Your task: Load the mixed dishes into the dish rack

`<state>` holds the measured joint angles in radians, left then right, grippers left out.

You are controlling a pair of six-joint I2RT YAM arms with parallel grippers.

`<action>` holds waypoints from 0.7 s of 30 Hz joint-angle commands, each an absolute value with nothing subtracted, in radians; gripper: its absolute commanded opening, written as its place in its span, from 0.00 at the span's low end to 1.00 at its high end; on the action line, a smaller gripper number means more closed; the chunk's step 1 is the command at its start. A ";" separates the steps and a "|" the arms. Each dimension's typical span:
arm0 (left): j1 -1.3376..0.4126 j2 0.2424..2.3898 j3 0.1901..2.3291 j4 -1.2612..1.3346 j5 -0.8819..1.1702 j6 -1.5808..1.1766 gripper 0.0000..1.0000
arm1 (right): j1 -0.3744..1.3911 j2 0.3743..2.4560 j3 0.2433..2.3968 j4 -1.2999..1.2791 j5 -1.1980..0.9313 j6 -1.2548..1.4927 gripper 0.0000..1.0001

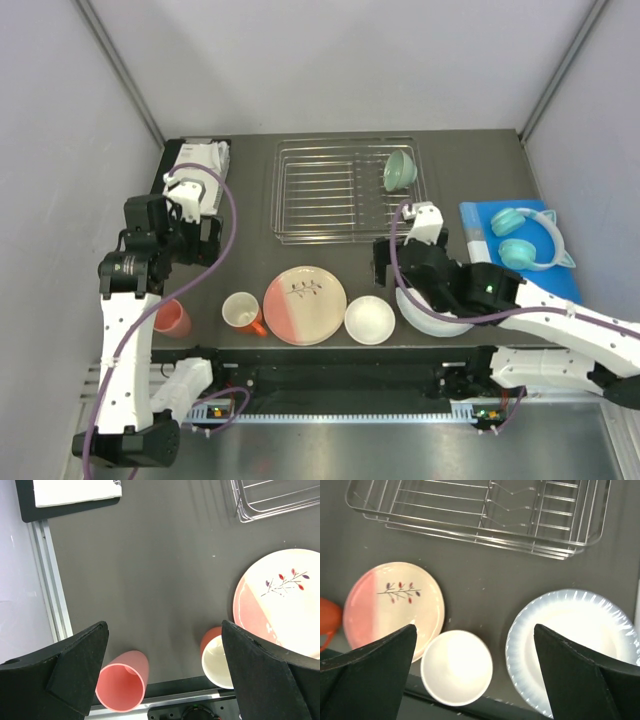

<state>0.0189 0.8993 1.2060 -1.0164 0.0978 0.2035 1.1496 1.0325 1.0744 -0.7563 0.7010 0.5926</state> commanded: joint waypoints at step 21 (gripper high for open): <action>0.020 0.904 1.255 -1.009 0.129 0.170 0.99 | 1.154 1.163 0.753 -0.713 0.308 0.919 0.89</action>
